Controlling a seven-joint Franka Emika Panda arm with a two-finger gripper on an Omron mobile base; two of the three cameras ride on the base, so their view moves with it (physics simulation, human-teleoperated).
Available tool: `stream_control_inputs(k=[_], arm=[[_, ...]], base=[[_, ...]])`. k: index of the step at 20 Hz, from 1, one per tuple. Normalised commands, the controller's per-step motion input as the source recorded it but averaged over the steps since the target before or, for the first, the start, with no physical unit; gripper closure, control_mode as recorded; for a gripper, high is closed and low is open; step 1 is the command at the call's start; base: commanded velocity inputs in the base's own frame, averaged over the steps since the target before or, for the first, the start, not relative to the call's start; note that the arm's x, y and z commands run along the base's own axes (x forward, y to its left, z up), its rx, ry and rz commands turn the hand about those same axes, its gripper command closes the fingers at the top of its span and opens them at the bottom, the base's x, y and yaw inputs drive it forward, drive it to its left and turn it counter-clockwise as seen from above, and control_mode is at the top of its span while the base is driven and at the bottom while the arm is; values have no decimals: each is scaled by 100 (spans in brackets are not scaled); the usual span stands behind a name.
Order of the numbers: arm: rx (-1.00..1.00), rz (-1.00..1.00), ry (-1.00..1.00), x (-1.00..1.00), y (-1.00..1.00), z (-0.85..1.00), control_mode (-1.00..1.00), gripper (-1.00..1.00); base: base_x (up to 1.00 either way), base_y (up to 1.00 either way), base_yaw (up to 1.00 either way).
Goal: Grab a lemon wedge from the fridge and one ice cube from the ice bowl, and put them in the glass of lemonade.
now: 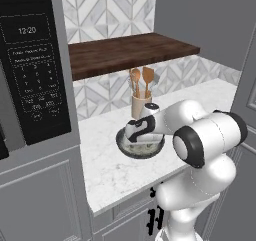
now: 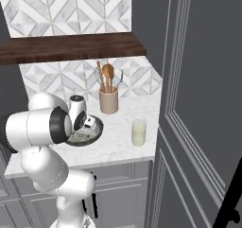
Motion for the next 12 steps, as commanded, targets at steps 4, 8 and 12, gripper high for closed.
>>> stream_control_inputs(k=[4, 8, 12], arm=[[0, 0, 0, 9, 0, -3, -100, -100], [0, -1, 0, 0, 0, -29, -100, -100], [0, 0, 0, 0, 0, -16, -100, -100]], base=[[0, 0, 0], [0, 0, 0], [0, 0, 0]])
